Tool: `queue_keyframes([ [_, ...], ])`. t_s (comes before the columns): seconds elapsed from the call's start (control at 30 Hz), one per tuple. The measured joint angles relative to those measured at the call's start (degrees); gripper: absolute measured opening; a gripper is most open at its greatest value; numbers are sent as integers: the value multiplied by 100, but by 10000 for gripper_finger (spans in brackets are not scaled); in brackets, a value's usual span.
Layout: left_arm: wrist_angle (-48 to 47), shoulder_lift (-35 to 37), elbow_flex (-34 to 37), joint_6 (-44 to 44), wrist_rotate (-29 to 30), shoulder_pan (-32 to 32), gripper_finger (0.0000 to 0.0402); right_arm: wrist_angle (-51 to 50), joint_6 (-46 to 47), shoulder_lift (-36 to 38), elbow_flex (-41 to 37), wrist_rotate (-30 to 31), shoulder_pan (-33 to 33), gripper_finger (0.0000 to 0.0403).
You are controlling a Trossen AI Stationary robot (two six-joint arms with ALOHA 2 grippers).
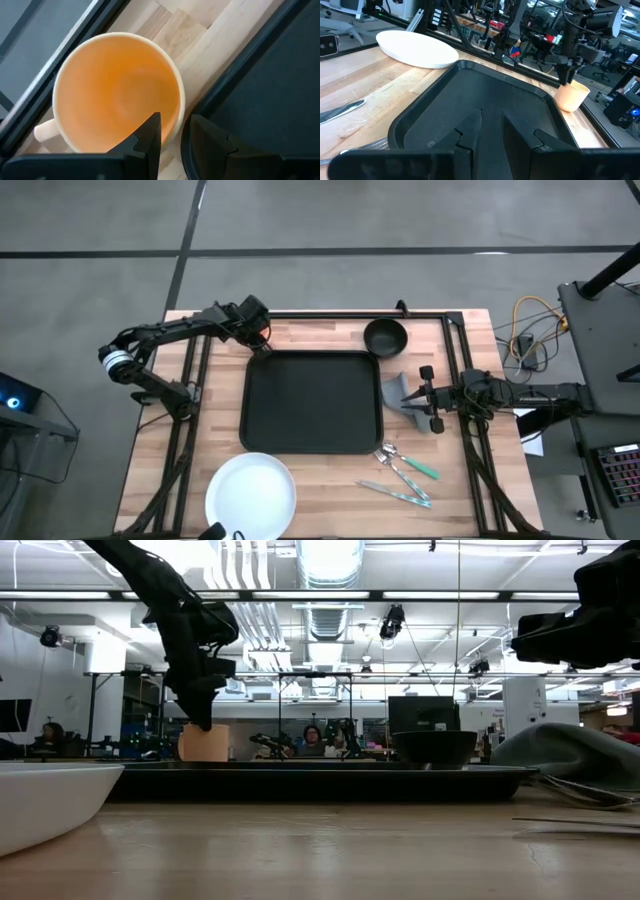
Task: Set up tray
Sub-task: Put the cup on the top left of the serving tray
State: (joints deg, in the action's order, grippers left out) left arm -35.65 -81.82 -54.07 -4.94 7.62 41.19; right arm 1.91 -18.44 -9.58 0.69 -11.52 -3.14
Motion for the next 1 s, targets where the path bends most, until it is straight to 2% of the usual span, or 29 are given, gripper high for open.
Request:
queue_keyframes([
  [0.13,3,0,5,-56,0,0,64,0,0,0,1,0,-1,63],
  [0.33,12,0,5,-248,1,0,6,0,0,2,1,1,0,63],
  [0.6,10,0,-52,-511,1,2,1,0,0,2,0,1,-2,63],
  [1.0,-728,11,-868,-550,15,-171,1,0,0,2,0,0,-2,63],
])
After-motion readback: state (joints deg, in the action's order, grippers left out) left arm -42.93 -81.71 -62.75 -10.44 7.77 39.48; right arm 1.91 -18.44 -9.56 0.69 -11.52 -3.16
